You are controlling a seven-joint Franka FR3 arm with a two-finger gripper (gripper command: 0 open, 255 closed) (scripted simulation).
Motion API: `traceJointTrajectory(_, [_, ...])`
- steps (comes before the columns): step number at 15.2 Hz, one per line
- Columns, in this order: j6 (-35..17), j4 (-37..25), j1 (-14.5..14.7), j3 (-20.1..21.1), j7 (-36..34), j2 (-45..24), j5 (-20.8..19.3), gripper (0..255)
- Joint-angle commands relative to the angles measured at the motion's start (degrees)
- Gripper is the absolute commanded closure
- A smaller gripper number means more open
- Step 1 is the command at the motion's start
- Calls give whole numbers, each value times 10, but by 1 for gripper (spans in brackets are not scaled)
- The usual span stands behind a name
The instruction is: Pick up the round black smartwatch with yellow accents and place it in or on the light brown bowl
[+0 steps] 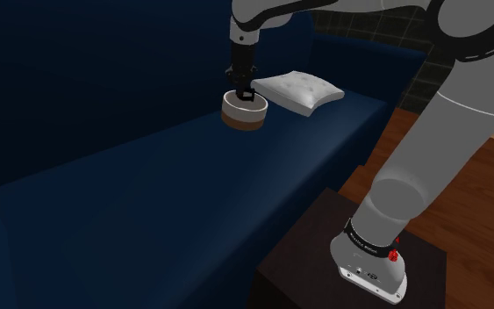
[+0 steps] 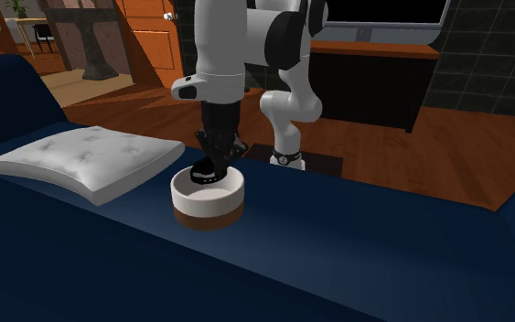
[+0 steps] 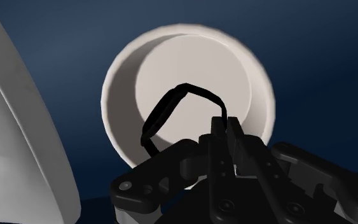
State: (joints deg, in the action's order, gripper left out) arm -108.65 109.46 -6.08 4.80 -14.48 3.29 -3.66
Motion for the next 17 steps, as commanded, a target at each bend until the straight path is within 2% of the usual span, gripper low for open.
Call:
traceJointTrajectory(1, [0, 0, 0, 0, 0, 0, 0, 255])
traceJointTrajectory(2, [0, 0, 0, 0, 0, 0, 0, 0])
traceJointTrajectory(7, [0, 0, 0, 0, 0, 0, 0, 0])
traceJointTrajectory(11, [72, -67, 2, 2, 1, 5, 2, 0])
traceJointTrajectory(17, [72, -67, 2, 2, 1, 5, 2, 0])
